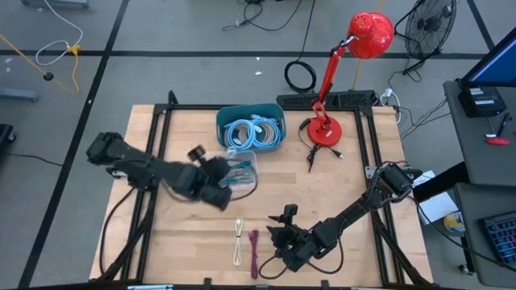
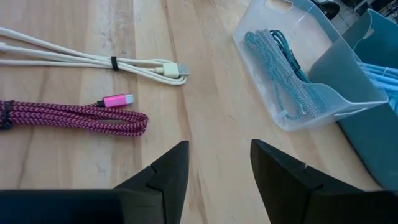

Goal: Pick & Place USB Port
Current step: Put the white charger cable into the transparent bin

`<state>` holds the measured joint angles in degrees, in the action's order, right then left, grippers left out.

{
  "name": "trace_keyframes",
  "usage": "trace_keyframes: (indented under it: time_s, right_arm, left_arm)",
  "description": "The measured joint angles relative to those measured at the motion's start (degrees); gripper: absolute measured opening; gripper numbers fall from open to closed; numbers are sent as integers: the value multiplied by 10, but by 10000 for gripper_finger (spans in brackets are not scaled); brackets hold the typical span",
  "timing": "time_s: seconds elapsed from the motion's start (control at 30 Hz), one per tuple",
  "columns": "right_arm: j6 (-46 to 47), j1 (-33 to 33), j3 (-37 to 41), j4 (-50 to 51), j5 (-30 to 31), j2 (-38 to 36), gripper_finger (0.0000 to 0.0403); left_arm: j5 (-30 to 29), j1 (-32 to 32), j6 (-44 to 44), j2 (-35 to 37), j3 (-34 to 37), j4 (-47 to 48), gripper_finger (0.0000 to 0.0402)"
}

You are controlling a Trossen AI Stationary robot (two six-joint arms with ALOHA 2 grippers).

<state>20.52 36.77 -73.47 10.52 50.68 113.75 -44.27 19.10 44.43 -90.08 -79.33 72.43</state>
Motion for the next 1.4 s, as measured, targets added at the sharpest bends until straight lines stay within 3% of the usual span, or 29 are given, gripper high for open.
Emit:
trace_keyframes:
  time_s: [0.17,0.5,1.0,1.27,1.4]
  right_arm:
    - [17,9,0,6,0,0,161]
    - [46,18,0,11,1,0,159]
    - [58,18,0,10,1,0,157]
    - [56,19,0,10,1,0,157]
    - [56,19,0,10,1,0,155]
  left_arm:
    - [54,-55,-168,-7,42,-164,8]
    - [204,-80,-246,-7,184,-354,8]
    - [303,-83,-263,-7,198,-358,9]
    - [292,-83,-261,-7,198,-358,11]
    - [292,-83,-259,-7,198,-358,35]
